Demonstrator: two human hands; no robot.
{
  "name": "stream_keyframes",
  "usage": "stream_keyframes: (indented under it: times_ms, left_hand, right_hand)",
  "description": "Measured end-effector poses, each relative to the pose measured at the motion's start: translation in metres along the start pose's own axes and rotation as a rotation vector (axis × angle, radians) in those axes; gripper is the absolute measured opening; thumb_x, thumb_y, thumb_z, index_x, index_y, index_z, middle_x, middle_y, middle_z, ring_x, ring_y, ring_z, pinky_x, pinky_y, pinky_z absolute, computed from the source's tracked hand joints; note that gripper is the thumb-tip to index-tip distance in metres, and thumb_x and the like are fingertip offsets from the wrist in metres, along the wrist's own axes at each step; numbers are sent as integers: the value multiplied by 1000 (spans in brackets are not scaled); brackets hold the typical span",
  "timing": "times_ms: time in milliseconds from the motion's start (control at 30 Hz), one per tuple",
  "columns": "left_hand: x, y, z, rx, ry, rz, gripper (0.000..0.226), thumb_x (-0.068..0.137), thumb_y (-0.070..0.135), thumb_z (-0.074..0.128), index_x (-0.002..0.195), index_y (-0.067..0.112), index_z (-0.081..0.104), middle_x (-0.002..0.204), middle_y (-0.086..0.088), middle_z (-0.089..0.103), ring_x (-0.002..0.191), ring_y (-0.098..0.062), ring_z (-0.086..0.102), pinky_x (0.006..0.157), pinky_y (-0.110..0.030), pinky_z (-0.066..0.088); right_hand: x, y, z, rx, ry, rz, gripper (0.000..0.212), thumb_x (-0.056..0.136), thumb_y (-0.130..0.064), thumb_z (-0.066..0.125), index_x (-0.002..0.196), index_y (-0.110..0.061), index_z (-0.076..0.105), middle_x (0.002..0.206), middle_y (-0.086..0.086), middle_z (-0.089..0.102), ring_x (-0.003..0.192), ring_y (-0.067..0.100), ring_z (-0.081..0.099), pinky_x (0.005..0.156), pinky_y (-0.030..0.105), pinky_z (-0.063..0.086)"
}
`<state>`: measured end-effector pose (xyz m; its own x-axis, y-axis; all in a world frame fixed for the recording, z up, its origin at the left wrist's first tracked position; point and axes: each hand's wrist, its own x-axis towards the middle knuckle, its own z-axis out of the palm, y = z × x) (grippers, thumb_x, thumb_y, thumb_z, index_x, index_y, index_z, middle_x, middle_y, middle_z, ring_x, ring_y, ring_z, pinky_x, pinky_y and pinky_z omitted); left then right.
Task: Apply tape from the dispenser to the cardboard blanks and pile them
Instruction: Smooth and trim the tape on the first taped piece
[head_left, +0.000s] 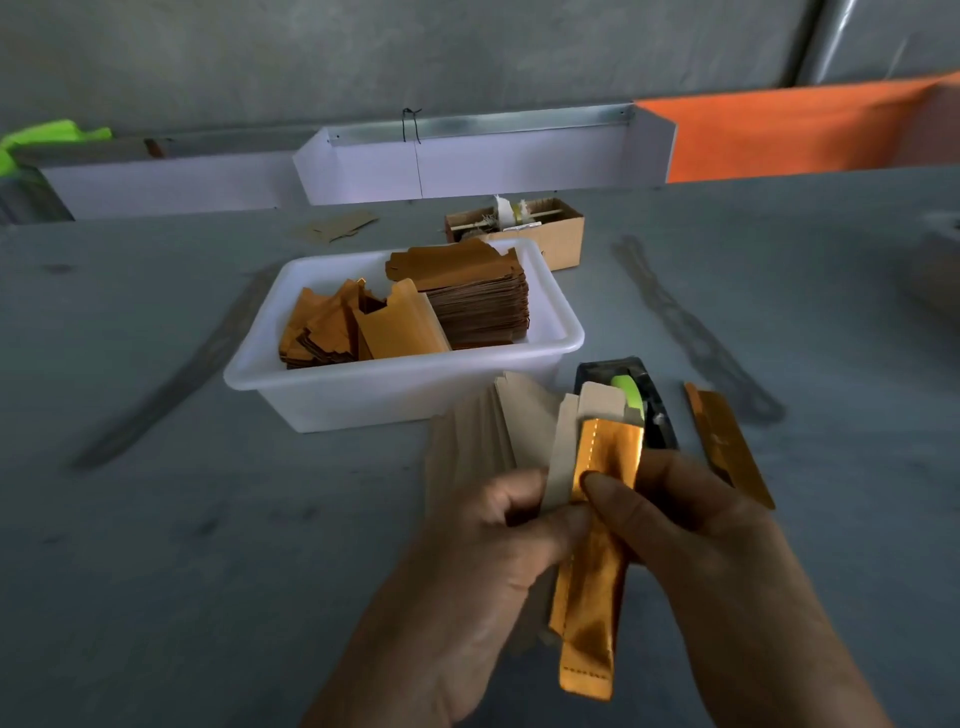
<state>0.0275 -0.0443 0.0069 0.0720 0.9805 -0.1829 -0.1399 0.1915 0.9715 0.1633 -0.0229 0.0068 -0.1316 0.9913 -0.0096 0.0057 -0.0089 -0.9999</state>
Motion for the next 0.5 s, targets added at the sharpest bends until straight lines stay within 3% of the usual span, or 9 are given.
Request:
stream_keyframes:
  times_ms: [167,300,367,433,500]
  left_hand:
    - [0,-4,1,-21,171,-2,31,58,27,74,88,17,73,88,-8,74,85,-24,72,80,-40,56]
    - [0,-5,5,5,287,57,23,59,32,73,80,22,74,83,-8,74,85,-27,70,82,-42,55]
    - [-2,-6,6,33,322,95,20,62,33,72,81,26,75,81,-3,75,82,-21,71,79,-36,57]
    - [-3,-7,10,74,368,158,11,69,28,73,80,31,75,79,4,75,76,-10,71,67,-21,56]
    - [-3,-10,15,177,460,258,15,76,23,73,80,38,75,80,11,73,76,-2,69,62,-14,53]
  right_hand:
    - [4,4,4,118,0,67,25,59,-35,64,78,-22,73,77,10,69,82,31,66,83,46,54]
    - [6,6,5,120,8,64,24,65,-36,62,83,-23,71,76,3,71,79,21,67,83,43,54]
    - [7,6,6,103,9,54,26,64,-38,62,84,-24,71,75,3,70,78,21,67,81,40,54]
    - [7,4,7,110,20,41,25,63,-38,62,83,-26,71,75,4,70,76,22,67,77,38,54]
    - [8,3,7,142,36,40,24,63,-36,63,82,-25,71,75,6,70,73,22,66,71,34,53]
